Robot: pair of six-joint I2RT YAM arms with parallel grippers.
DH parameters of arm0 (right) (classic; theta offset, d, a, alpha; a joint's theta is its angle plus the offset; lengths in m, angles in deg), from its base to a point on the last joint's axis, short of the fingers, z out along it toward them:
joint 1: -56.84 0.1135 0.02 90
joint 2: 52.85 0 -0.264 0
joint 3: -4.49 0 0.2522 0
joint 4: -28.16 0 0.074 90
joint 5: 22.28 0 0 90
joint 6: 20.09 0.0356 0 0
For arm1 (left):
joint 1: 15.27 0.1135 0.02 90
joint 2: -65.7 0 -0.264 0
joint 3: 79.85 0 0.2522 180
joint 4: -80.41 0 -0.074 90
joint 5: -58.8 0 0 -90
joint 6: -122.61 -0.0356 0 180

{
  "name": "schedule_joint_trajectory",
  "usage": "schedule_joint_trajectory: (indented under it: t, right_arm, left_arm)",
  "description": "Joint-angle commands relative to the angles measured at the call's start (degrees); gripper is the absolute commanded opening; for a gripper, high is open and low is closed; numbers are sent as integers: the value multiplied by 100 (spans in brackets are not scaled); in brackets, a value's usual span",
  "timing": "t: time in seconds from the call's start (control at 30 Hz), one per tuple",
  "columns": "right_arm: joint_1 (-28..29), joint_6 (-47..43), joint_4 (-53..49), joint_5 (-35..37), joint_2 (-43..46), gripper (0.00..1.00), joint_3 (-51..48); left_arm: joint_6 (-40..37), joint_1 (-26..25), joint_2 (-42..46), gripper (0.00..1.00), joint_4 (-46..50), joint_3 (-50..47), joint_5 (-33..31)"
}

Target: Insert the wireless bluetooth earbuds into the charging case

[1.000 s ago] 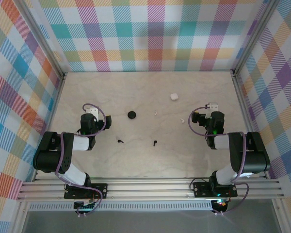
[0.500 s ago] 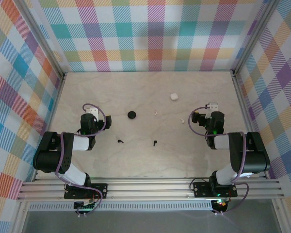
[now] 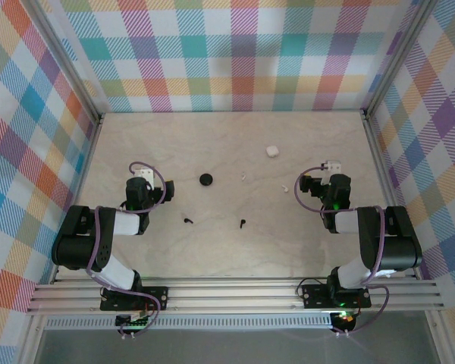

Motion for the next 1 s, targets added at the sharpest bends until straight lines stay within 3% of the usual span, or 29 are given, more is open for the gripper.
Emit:
schedule_joint_trajectory:
  t: [0.0,0.23,0.33,0.53,0.77,0.97]
  right_arm:
    - [-14,46,49,-89,-9,100,87]
    - [-12,-153,-254,-587,286,100,119]
    - [-13,-199,-938,-711,457,100,413]
    - [-2,-349,-3347,-1808,315,100,1718]
    - [92,443,-5542,-1330,-626,100,3609]
    - [486,380,-7889,-941,-2038,99,6149]
  left_arm:
    - [22,39,4,100,-183,112,39]
    - [33,36,19,100,-207,100,31]
    - [90,35,208,100,391,342,-93]
    - [247,31,614,100,1831,898,-139]
    - [771,-42,1199,100,3316,1493,239]
    - [1154,-512,663,100,4361,2441,935]
